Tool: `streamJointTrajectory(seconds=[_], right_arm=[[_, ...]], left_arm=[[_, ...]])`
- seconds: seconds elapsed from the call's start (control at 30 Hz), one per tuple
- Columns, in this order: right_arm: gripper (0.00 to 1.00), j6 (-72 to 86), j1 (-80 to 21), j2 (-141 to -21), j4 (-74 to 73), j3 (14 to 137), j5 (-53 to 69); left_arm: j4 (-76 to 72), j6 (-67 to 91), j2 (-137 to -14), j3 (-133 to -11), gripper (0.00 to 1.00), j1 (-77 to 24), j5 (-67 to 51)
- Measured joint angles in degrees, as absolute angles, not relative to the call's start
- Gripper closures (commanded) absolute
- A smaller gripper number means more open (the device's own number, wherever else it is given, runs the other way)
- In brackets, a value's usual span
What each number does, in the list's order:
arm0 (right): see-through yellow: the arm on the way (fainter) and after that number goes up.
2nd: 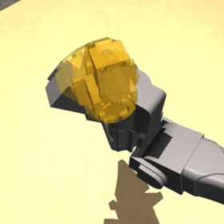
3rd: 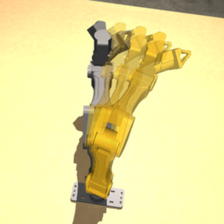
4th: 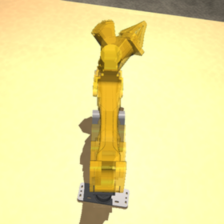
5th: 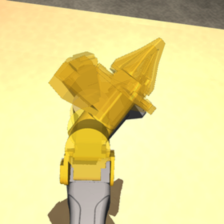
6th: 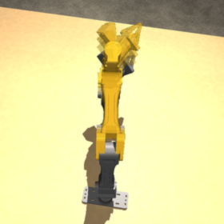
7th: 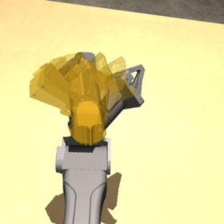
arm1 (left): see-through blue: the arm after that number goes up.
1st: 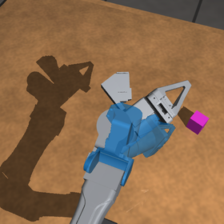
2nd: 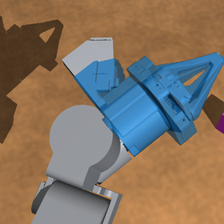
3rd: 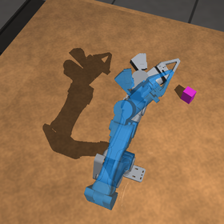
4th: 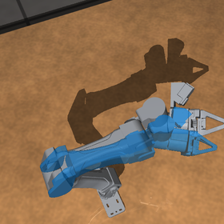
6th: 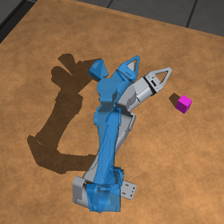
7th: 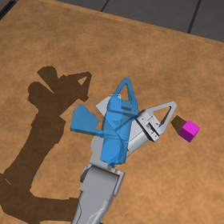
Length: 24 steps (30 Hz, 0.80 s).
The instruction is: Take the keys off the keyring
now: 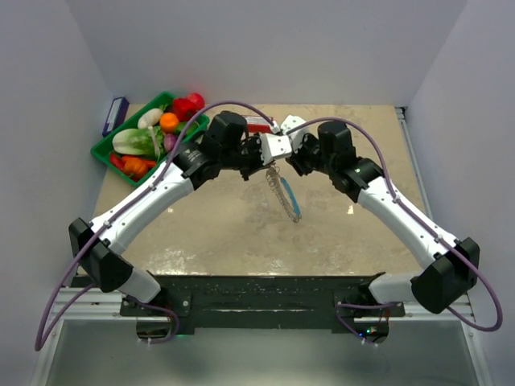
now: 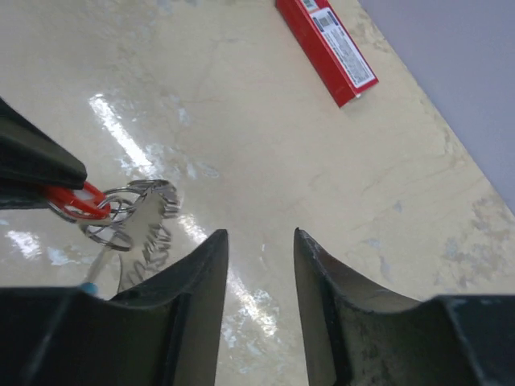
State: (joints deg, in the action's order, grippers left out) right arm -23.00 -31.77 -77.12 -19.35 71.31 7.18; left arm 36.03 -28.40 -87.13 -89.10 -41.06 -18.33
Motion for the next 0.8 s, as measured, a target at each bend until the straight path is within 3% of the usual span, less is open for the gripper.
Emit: streamJointTrajectory(seconds=[0.27, 0.8], right_arm=[[0.56, -23.53, -26.85, -72.73, -17.78, 71.31, 17.30], [0.56, -24.27, -27.14, -72.99, -15.84, 68.75, 28.51]], left_arm=[[38.11, -29.63, -85.76, -87.61, 1.00, -40.91, -16.97], [38.50, -26.15, -87.64, -87.61, 1.00, -40.91, -11.57]])
